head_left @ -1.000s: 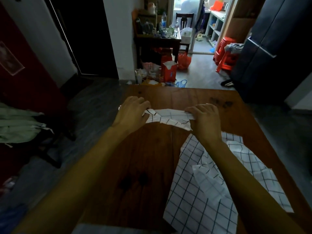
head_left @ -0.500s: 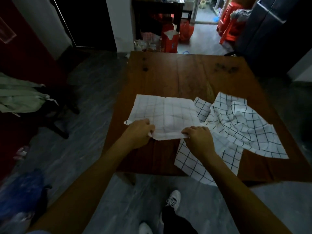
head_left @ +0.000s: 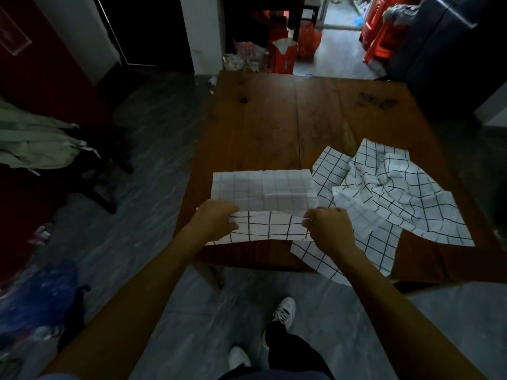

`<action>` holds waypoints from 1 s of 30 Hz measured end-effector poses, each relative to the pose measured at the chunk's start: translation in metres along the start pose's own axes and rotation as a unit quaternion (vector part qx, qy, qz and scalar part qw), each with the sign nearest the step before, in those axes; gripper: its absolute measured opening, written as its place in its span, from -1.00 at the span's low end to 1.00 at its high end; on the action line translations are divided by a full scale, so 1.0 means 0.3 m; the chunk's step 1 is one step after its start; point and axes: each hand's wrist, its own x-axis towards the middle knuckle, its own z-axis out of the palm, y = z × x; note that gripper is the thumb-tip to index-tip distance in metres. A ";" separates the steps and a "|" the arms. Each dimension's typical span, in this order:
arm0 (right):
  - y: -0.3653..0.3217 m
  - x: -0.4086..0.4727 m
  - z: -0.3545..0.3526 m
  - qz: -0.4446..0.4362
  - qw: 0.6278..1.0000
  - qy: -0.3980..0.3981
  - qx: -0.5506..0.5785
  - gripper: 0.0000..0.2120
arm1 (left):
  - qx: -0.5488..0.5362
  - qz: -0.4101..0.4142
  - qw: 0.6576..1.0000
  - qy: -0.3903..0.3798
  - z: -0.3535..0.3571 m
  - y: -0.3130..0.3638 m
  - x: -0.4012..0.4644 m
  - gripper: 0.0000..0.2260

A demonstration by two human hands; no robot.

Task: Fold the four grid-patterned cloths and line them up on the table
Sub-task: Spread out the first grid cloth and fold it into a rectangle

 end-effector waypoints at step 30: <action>0.174 0.755 0.325 -0.013 0.994 -0.102 -0.020 -0.64 | -0.020 -0.186 0.980 0.072 0.112 -0.188 0.641 -0.65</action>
